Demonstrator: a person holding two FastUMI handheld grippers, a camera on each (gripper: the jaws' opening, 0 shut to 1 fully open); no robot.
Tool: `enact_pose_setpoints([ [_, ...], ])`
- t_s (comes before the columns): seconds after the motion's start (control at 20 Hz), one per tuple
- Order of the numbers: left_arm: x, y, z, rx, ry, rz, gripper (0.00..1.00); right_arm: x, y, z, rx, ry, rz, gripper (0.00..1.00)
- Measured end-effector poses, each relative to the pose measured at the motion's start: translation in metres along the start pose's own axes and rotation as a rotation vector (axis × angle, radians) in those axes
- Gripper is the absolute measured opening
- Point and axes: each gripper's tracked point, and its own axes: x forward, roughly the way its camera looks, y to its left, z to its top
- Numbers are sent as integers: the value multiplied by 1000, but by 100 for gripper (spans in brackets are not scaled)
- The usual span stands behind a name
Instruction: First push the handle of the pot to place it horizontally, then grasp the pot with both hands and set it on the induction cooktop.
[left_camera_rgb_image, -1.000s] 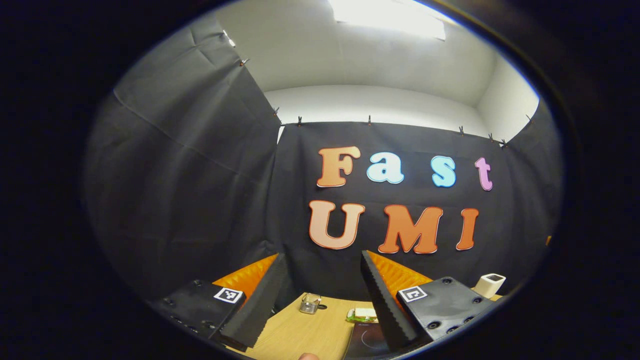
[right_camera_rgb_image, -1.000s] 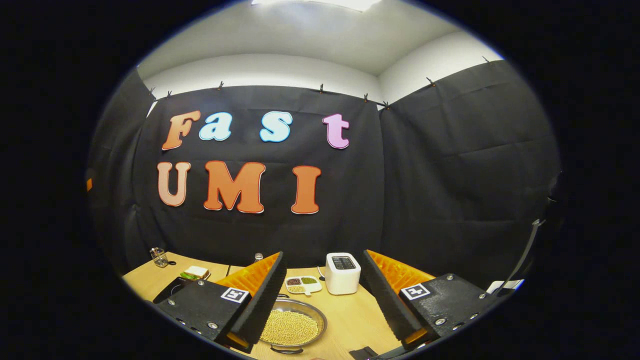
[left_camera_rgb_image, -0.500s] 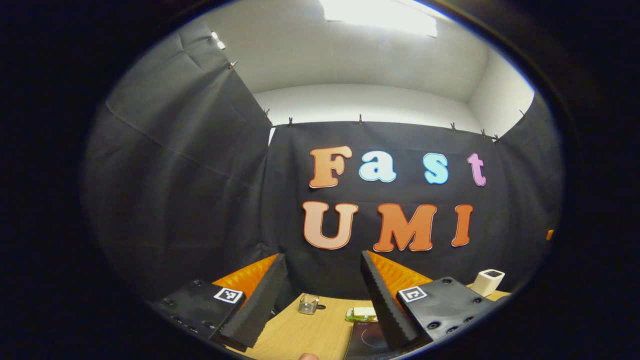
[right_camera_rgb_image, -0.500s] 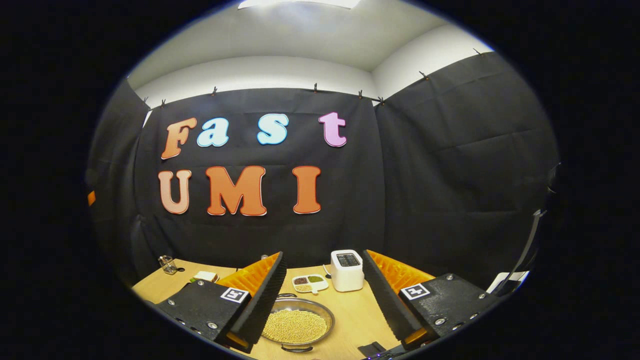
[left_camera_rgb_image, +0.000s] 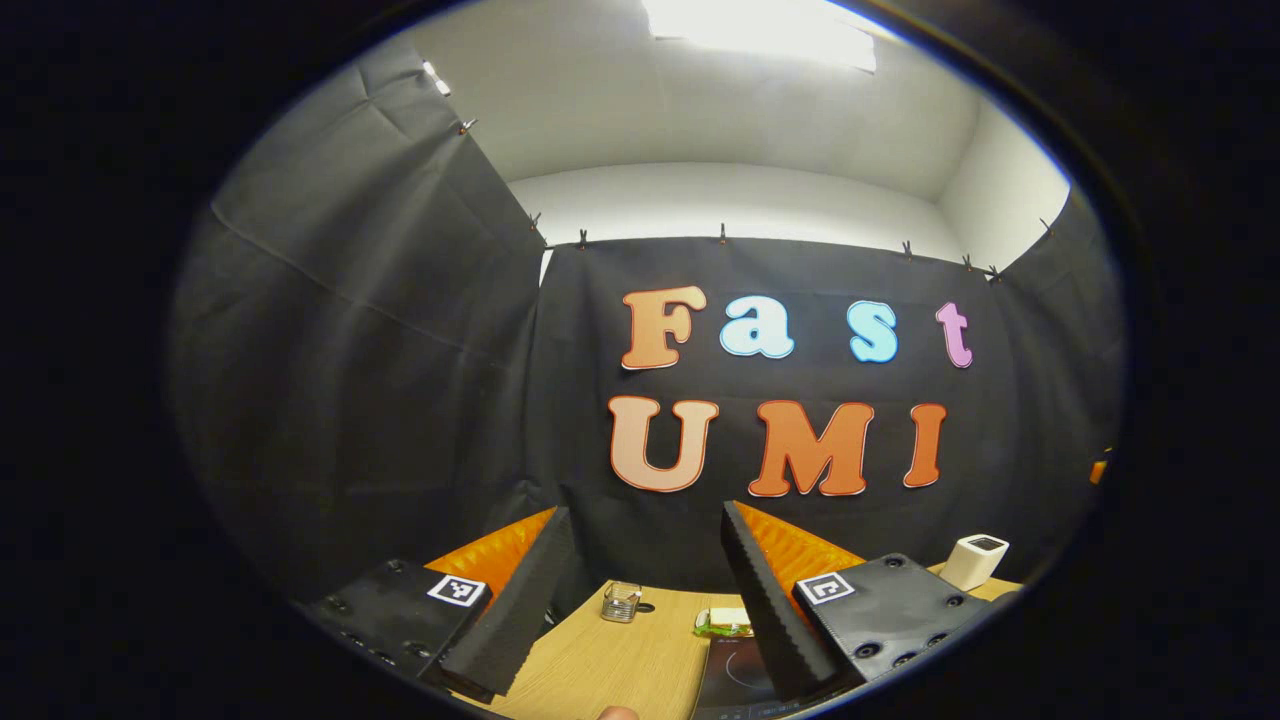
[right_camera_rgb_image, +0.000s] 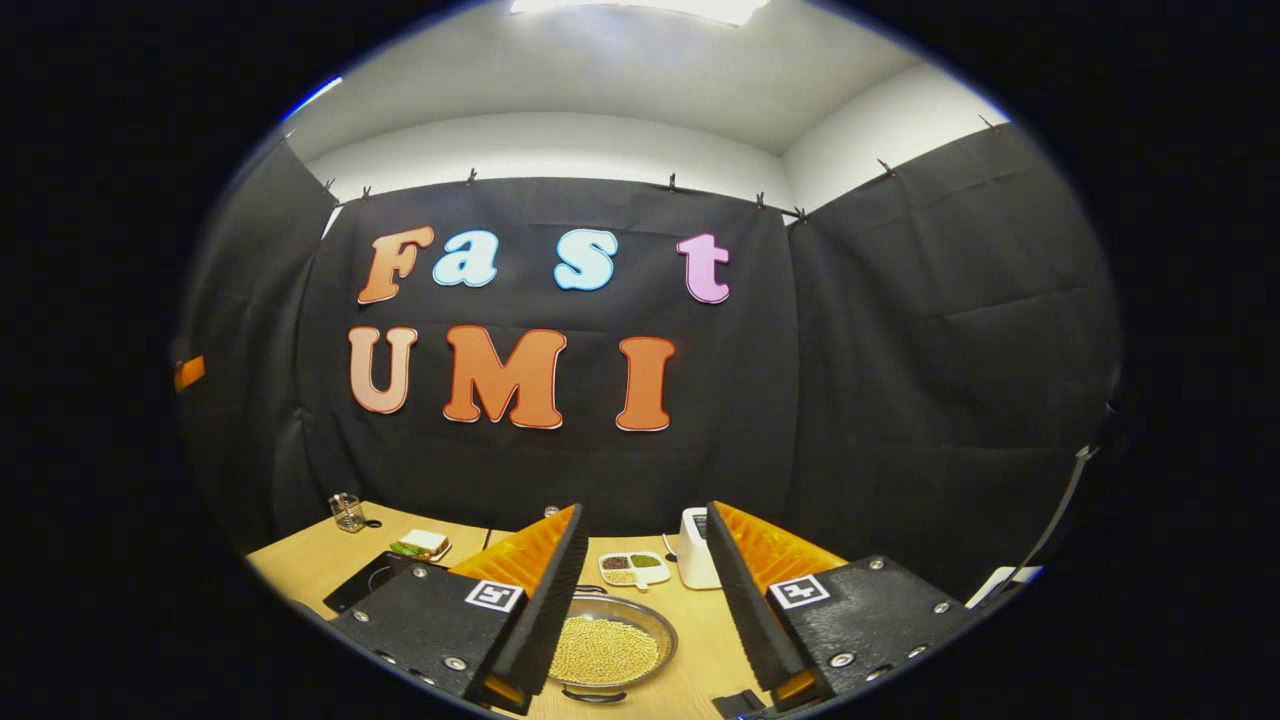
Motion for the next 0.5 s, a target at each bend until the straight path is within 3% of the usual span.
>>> enact_pose_setpoints([
  [0.15, 1, 1, -1, 1, 4, -1, 97, 0, 13, -9, -1, 17, 30, 59],
  [0.2, 2, 1, -2, 2, 6, 1, 97, -2, 14, -13, 2, 24, 32, 60],
  [0.25, 2, 2, -2, 3, 7, 7, 97, -3, 16, -16, 6, 28, 37, 51],
  [0.5, 3, 3, -6, -8, 17, 11, 96, -1, 29, -41, 37, 83, 82, 29],
])
